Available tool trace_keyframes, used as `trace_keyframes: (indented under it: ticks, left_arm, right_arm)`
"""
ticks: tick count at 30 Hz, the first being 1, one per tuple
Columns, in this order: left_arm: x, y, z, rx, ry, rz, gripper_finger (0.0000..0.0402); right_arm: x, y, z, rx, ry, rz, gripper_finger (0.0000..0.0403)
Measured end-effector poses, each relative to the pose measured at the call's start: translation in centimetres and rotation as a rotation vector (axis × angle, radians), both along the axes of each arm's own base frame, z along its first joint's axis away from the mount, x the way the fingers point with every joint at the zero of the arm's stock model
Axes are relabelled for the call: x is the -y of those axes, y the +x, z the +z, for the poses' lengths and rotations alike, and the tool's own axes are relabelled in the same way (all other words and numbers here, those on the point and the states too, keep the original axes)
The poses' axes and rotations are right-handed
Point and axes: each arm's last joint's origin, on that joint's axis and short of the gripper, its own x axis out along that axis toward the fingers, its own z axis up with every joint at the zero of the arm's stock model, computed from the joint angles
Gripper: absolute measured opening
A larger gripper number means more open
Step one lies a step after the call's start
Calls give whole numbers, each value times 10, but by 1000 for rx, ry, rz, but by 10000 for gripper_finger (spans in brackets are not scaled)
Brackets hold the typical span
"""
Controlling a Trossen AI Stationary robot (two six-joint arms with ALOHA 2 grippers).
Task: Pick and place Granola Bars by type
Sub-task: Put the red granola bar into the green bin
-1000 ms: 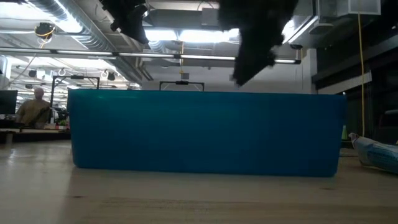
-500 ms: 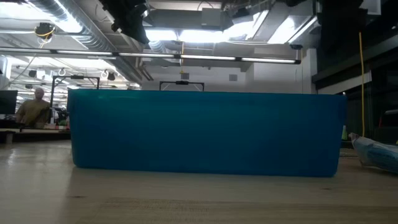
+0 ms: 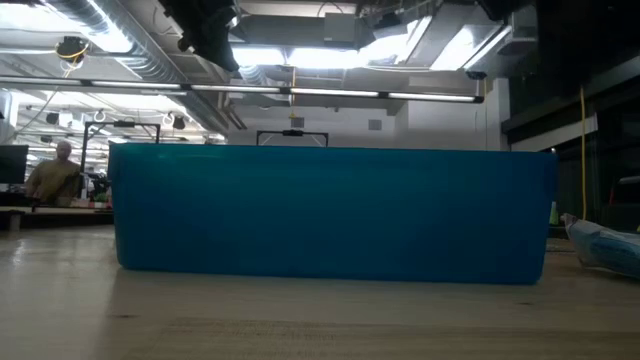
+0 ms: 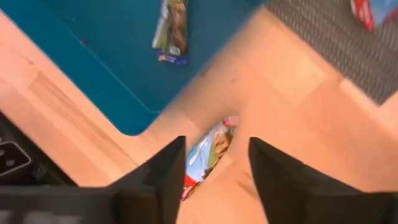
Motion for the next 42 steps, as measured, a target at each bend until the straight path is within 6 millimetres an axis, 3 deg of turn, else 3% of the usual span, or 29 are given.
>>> trace_keyframes:
  ticks: [7,12,19,36,42]
  left_arm:
    - [0,0,0,3,-4,7,82]
    - [0,0,0,9,-9,12,84]
    - [0,0,0,10,-8,12,82]
    - [0,0,0,-1,0,4,84]
    - [0,0,0,0,1,4,81]
  right_arm:
    - [-7,-5,-28,-66,122,-99,290]
    - [-7,-5,-45,-63,158,-166,325]
    - [-8,-6,-66,-101,160,-242,328]
    - [-18,10,-110,-211,149,-224,327]
    - [-19,11,-116,-225,143,-218,280]
